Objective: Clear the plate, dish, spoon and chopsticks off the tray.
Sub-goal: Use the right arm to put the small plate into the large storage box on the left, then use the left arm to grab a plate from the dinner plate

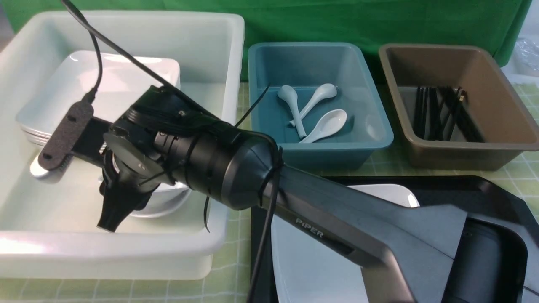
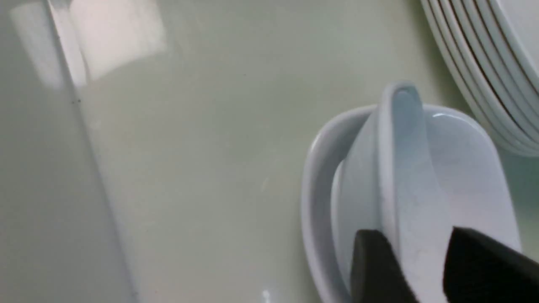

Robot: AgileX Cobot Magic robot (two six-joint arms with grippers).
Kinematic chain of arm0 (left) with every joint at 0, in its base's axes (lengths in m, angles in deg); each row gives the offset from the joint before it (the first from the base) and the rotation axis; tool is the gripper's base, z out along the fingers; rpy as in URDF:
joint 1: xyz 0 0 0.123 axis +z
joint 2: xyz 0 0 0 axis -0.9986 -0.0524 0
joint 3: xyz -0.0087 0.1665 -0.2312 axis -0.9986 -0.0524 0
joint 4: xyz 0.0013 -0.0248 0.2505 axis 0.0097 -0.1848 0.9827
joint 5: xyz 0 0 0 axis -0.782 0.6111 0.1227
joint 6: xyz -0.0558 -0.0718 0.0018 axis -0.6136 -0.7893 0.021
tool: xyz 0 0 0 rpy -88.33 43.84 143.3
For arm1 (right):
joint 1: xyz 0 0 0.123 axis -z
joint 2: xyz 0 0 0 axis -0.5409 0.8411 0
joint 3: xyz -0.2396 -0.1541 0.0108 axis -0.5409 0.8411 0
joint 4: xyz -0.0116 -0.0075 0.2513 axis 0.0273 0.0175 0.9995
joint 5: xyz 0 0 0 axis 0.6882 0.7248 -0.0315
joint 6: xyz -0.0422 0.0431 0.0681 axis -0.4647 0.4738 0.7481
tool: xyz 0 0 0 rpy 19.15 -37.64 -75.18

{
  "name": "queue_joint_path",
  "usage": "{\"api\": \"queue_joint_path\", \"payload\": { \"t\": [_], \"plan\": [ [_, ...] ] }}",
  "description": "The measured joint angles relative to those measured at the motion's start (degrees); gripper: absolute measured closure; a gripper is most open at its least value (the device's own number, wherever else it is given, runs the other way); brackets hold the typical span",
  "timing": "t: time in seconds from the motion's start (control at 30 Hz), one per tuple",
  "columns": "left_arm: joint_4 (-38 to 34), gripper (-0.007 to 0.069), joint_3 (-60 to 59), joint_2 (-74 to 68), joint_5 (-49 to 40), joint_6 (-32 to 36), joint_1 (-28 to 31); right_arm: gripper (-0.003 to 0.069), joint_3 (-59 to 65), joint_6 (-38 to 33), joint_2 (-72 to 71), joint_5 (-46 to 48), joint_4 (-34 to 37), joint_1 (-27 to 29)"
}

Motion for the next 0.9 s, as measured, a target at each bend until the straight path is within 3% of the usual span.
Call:
{"api": "queue_joint_path", "payload": {
  "t": [0.1, 0.33, 0.43, 0.57, 0.67, 0.9],
  "plan": [
    [-0.1, 0.0621, 0.0, 0.0, 0.0, 0.0, 0.0, 0.023, -0.3, 0.0, -0.3, 3.0, -0.8, 0.0],
    [-0.4, 0.0621, 0.0, -0.3, 0.0, 0.0, 0.0, 0.0197, -5.1, 0.0, -5.0, 19.2, -0.1, -0.5],
    [-0.9, 0.0621, 0.0, -1.8, 0.0, 0.0, 0.0, 0.0233, -5.5, 3.0, -9.8, 19.6, 0.1, -0.7],
    [-2.9, 0.0621, 0.0, -6.5, 0.4, 0.1, 0.0, 0.0417, 1.0, 7.3, -22.9, 19.6, -1.1, -0.4],
    [-6.4, 0.0621, 0.0, -11.8, 0.4, 3.9, 0.0, 0.0501, 15.9, 11.0, -36.8, 19.6, -1.8, 0.1],
    [-18.6, 0.0621, 0.0, -29.6, 2.9, 21.7, 0.0, 0.0528, 48.3, 24.4, -66.6, 19.7, -5.4, 0.1]
  ]
}}
